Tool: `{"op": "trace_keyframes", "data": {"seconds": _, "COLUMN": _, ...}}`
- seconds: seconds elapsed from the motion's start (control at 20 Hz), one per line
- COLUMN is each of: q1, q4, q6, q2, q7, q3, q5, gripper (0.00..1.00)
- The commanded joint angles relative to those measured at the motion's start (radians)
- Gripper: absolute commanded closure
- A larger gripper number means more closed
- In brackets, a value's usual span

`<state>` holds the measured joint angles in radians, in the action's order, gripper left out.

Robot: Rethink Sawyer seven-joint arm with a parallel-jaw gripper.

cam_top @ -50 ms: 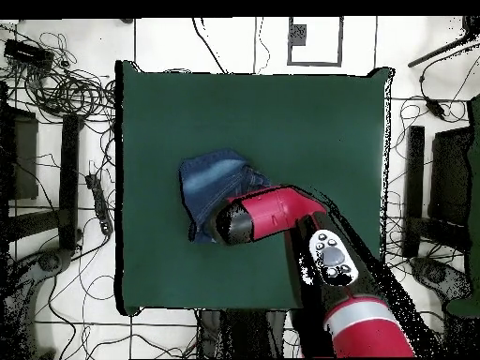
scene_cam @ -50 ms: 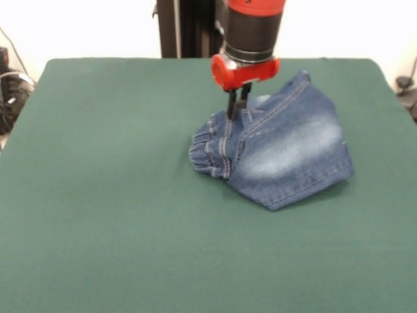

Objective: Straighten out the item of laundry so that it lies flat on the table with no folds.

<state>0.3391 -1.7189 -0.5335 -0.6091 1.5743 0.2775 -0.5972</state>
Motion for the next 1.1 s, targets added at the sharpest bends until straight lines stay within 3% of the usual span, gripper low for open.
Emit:
{"op": "trace_keyframes", "data": {"seconds": 0.05, "q1": 0.083, "q4": -0.062, "q6": -0.033, "q2": -0.021, "q7": -0.192, "q3": 0.071, "q5": -0.090, "gripper": 1.00}}
{"op": "trace_keyframes", "data": {"seconds": 1.1, "q1": 0.120, "q4": -0.053, "q6": -0.068, "q2": -0.022, "q7": -0.185, "q3": 0.115, "q5": -0.142, "gripper": 1.00}}
